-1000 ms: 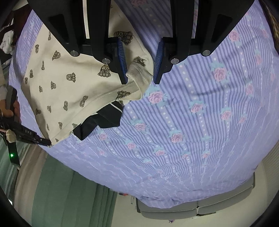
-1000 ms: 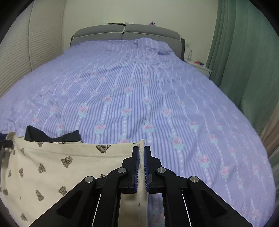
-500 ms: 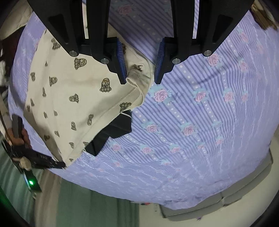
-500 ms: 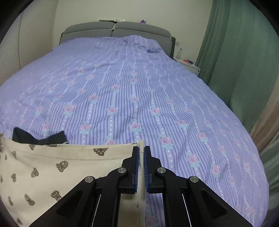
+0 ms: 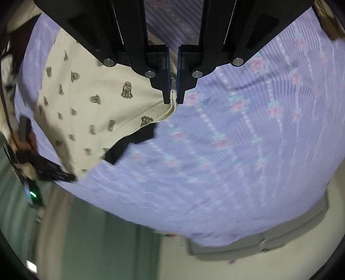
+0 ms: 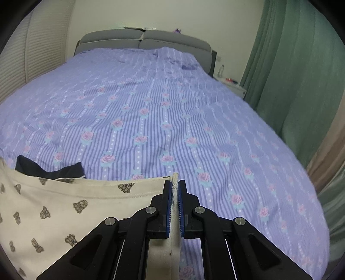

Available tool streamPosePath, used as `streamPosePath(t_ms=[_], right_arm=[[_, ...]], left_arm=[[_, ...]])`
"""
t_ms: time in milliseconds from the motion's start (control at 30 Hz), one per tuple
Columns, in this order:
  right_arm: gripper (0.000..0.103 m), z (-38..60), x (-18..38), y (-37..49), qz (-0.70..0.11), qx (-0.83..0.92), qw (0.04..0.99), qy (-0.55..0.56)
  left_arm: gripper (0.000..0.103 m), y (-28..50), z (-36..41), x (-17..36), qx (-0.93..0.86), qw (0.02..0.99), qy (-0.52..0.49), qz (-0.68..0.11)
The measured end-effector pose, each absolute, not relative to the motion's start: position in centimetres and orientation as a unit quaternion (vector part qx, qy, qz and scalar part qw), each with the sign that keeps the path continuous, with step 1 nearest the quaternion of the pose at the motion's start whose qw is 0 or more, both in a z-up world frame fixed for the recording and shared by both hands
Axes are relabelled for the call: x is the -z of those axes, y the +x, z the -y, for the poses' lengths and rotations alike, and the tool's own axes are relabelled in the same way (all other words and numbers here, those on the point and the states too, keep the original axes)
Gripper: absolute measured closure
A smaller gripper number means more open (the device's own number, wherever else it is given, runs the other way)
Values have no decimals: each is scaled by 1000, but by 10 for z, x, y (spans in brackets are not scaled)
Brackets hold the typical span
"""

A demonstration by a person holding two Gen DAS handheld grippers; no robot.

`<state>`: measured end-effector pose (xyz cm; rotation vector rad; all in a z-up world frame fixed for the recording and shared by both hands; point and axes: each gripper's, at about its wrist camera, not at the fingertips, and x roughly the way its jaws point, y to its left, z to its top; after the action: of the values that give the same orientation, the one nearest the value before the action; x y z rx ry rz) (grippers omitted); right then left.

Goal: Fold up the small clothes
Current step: 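Lay the folded shirt flat and open both grippers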

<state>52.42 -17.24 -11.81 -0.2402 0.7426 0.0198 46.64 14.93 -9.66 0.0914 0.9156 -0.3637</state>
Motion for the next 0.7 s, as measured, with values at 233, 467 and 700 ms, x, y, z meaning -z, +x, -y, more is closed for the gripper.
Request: streamPosePath(t_ms=[233, 467, 700], right_arm=[[97, 177, 133, 540, -392, 9, 914, -110], [43, 184, 124, 511, -371, 67, 920, -106], [39, 204, 88, 423, -332, 49, 941, -34]], left_arm=[[85, 481, -156, 120, 92, 870, 27, -483], [52, 424, -166, 78, -16, 909, -31, -415], [51, 333, -148, 73, -24, 912, -89, -399]])
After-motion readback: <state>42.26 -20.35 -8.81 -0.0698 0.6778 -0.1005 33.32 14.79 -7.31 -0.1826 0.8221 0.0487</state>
